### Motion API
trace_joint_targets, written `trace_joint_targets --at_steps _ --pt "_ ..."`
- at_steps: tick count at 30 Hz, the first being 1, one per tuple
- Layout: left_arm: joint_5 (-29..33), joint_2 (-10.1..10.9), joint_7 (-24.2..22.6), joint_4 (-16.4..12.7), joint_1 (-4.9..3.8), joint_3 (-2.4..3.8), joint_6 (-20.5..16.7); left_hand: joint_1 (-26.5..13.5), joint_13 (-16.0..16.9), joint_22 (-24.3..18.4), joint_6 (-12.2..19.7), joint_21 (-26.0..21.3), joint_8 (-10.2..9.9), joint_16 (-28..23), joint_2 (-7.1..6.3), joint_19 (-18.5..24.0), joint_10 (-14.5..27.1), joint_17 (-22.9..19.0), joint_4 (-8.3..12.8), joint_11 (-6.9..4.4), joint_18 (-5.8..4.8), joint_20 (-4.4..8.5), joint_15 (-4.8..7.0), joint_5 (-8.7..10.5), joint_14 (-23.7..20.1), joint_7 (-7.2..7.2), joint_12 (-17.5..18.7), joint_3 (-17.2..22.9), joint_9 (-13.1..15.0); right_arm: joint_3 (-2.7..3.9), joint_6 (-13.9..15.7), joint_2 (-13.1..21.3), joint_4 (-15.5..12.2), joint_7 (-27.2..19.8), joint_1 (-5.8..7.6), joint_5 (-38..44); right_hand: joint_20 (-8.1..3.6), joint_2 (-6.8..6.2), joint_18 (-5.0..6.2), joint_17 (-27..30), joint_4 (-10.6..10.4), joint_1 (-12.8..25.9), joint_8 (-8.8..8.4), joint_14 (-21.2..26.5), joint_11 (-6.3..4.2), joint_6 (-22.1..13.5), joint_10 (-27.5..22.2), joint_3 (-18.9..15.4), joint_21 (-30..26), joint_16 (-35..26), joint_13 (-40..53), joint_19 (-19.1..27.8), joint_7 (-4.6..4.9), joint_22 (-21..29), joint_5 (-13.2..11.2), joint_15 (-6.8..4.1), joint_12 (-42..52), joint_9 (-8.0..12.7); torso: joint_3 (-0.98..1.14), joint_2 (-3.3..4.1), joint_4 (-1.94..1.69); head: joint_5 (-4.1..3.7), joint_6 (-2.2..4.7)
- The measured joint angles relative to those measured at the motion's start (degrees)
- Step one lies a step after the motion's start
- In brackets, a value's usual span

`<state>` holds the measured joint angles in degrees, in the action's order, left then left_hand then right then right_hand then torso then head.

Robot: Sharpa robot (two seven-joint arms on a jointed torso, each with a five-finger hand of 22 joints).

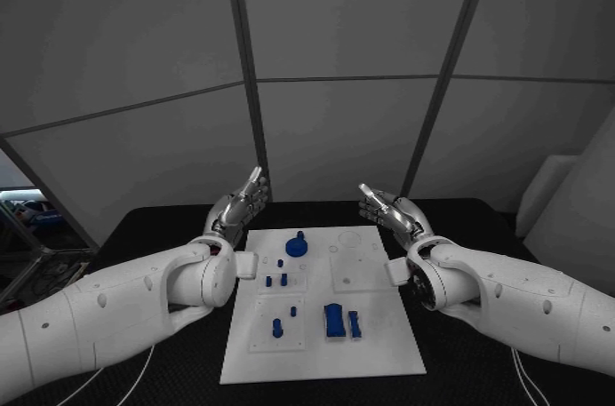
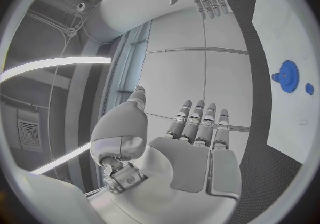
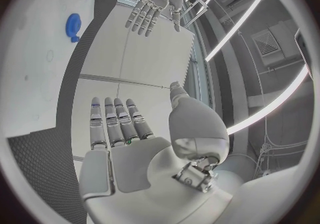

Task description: Assemble the parts on the task board

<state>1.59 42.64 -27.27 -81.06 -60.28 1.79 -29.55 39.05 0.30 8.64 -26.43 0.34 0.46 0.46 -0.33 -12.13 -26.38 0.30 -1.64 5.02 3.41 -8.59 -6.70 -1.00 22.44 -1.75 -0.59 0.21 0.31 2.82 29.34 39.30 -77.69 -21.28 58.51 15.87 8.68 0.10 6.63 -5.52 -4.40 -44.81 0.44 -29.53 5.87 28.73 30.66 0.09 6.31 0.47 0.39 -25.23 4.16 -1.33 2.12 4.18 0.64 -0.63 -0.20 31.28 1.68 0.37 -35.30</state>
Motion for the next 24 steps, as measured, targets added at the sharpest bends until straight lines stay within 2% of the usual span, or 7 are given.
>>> trace_joint_targets --at_steps 3,4,8,10,12,16,24 --pt "-0.14 0.94 -0.23 -4.04 0.12 -0.89 -3.68 -5.05 -0.1 -1.13 3.46 0.0 0.0 -0.07 0.16 1.53 3.47 -0.07 0.57 -1.94 -0.02 1.13 0.86 0.36 -2.9 0.74 0.25 -0.08 -0.08 -1.16 3.15 2.16 -4.82 -1.57 0.66 -3.5 -0.97 -0.05 0.01 1.61 1.59 4.96 0.0 3.29 -1.09 -3.18 -3.31 0.01 -0.69 0.0 -0.13 2.79 -1.54 0.52 -0.82 -1.5 -0.24 0.23 0.1 -0.05 -0.82 -0.27 0.65" --pt "-0.19 1.14 -0.31 -5.0 0.14 -1.09 -4.71 -6.37 -0.11 -1.41 4.35 0.0 0.0 -0.07 0.18 1.91 4.35 -0.12 0.63 -2.4 -0.03 1.5 1.1 0.36 -3.66 0.89 0.25 -0.14 -0.1 -1.43 4.12 2.7 -5.99 -2.06 0.81 -4.55 -1.39 -0.04 -0.88 2.41 2.17 7.23 0.0 4.76 -1.92 -4.66 -4.94 -0.03 -1.21 0.0 -0.17 4.07 -2.09 0.68 -0.96 -2.1 -0.24 0.32 0.12 -0.07 -1.02 -0.31 0.76" --pt "-0.42 1.84 -0.67 -7.85 0.21 -1.7 -8.66 -11.33 -0.18 -2.52 7.7 0.0 0.0 -0.07 0.27 3.4 7.69 -0.16 0.94 -3.67 -0.08 2.59 3.39 0.59 -6.33 1.29 0.26 -0.14 -0.17 -2.39 7.94 4.46 -9.93 -4.02 1.27 -8.75 -2.45 -0.05 -0.88 3.9 3.01 12.81 0.0 8.44 -3.76 -8.23 -8.78 -0.1 -3.48 -0.07 -0.26 7.24 -3.06 1.0 -1.34 -3.09 -0.24 0.42 0.18 -0.09 -1.42 -0.37 0.9" --pt "-0.51 1.99 -0.83 -8.52 0.22 -1.82 -10.25 -13.46 -0.2 -2.98 9.13 0.0 -0.21 -0.07 0.28 3.99 9.11 -0.16 0.94 -4.06 -0.05 3.18 4.26 0.59 -7.62 1.41 0.26 -0.14 -0.17 -2.69 9.58 5.02 -11.18 -4.86 1.42 -10.59 -2.97 -0.08 -0.99 4.32 3.39 15.23 0.0 10.03 -4.36 -9.79 -10.41 -0.06 -4.23 -0.22 -0.28 8.57 -3.35 1.04 -1.61 -3.41 -0.24 0.48 0.18 -0.09 -1.51 -0.37 0.92" --pt "-0.57 2.02 -0.93 -8.71 0.22 -1.85 -11.2 -15.69 -0.21 -3.99 10.65 0.0 -0.21 -0.07 0.3 4.99 10.63 -0.22 1.09 -4.37 -0.05 4.23 5.05 0.59 -8.87 1.52 0.26 -0.3 -0.22 -2.82 10.74 5.28 -11.78 -5.44 1.5 -11.84 -4.05 -0.08 -3.1 4.72 3.57 17.99 -0.21 11.86 -4.87 -11.54 -12.25 -0.08 -4.91 -0.22 -0.3 10.05 -3.64 1.14 -1.61 -3.67 -0.23 0.5 0.19 -0.09 -1.57 -0.37 0.93" --pt "-0.64 2.03 -1.09 -8.76 0.22 -1.85 -12.52 -19.19 -0.23 -6.12 13.05 0.0 -0.21 -0.07 0.33 6.12 12.99 -0.22 1.24 -4.7 -0.06 6.16 5.79 0.59 -10.97 1.63 0.26 -0.14 -0.24 -2.84 12.3 5.38 -12.08 -6.36 1.53 -13.59 -6.23 -0.09 -4.49 5.1 3.71 21.93 -0.22 14.49 -5.35 -14.07 -14.96 -0.05 -5.39 -0.22 -0.31 12.23 -3.9 1.21 -1.61 -3.9 -0.23 0.5 0.19 -0.1 -1.64 -0.37 0.94" --pt "-0.73 2.04 -1.23 -8.77 0.22 -1.84 -13.74 -24.79 -0.24 -7.99 16.84 0.0 -0.21 -0.07 0.34 9.9 16.78 -0.21 1.24 -4.98 -0.06 8.05 6.5 0.59 -14.17 1.73 0.26 -0.14 -0.24 -2.84 13.74 5.39 -12.11 -7.23 1.53 -15.13 -8.09 -0.08 -5.37 5.37 4.0 28.17 -0.22 18.6 -5.75 -18.09 -19.26 -0.08 -5.95 -0.22 -0.31 15.72 -4.09 1.23 -1.84 -4.08 -0.44 0.56 0.2 -0.1 -1.67 -0.38 0.94"
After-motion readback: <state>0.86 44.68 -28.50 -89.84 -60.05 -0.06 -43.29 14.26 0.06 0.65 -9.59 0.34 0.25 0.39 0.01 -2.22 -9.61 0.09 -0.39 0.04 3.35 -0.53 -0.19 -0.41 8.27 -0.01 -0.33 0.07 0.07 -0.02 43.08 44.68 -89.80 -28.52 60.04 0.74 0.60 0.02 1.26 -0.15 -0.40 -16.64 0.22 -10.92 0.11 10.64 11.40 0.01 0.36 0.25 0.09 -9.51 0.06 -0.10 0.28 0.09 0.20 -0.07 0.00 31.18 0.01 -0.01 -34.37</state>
